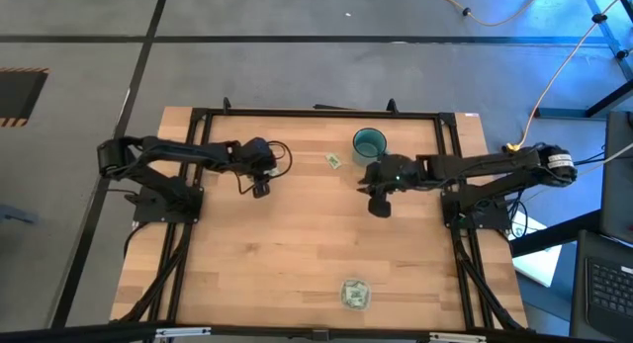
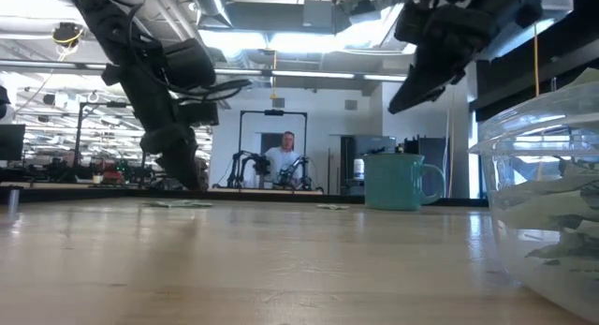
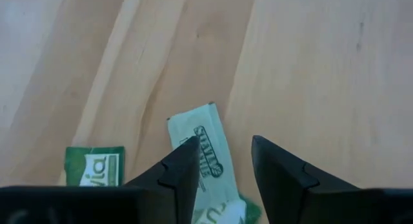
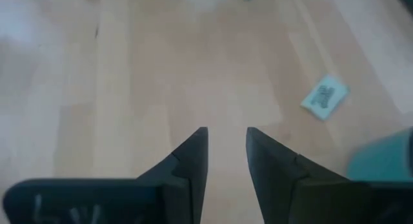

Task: Pick and place items into bin
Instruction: Put the light green stevia packet into the transparent bin

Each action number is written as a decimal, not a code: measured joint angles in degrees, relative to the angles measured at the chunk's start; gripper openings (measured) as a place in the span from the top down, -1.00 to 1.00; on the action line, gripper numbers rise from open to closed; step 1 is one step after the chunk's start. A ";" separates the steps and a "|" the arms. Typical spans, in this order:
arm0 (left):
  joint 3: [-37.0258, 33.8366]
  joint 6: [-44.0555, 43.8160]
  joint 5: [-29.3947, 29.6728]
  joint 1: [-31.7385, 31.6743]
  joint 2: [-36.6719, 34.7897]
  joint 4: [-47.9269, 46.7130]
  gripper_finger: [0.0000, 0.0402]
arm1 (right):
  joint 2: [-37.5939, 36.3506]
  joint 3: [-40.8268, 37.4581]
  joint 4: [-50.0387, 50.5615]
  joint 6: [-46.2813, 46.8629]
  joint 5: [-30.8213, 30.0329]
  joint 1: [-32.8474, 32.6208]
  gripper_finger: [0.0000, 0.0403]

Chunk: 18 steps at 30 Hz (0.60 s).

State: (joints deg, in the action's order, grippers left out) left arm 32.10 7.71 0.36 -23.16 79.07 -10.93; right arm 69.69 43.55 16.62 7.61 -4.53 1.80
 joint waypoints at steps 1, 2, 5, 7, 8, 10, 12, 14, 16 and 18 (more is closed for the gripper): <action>0.00 0.10 0.13 0.00 0.60 0.69 0.34 | -0.02 0.00 -0.42 -0.69 0.30 0.72 0.46; 0.00 0.44 0.38 -0.02 1.20 1.29 0.35 | -0.02 0.00 -0.48 -1.64 0.34 1.40 0.46; 0.00 1.77 2.44 0.00 3.00 3.31 0.39 | -0.02 0.00 -0.48 -3.16 0.54 3.37 0.46; 0.02 2.48 2.97 -0.09 4.29 3.85 0.43 | -0.02 0.00 -0.48 -4.06 3.04 4.85 0.46; 0.00 2.51 2.97 -0.21 4.88 3.81 0.46 | -0.02 0.00 -0.60 -4.75 4.41 5.63 0.46; 0.15 2.51 2.66 -0.28 6.20 4.11 0.50 | -0.02 0.00 -0.80 -5.34 6.33 7.20 0.46; 0.36 2.51 2.64 -0.26 7.13 4.57 0.55 | -0.02 0.00 -0.90 -6.45 6.60 8.72 0.46; 0.38 2.51 2.53 -0.26 7.95 4.72 0.60 | -0.02 0.00 -0.97 -6.83 6.72 10.10 0.46; 0.39 2.53 2.49 -0.24 8.04 4.76 0.66 | -0.02 -0.04 -1.40 -7.67 8.02 11.48 0.46; 0.37 2.53 2.49 -0.24 7.89 4.72 0.73 | -0.07 -1.72 -6.32 -8.45 11.47 12.82 0.46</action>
State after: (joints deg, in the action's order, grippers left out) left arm 32.47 10.24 2.85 -23.40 86.96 -6.21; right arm 69.62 41.83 10.30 -0.84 6.94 14.62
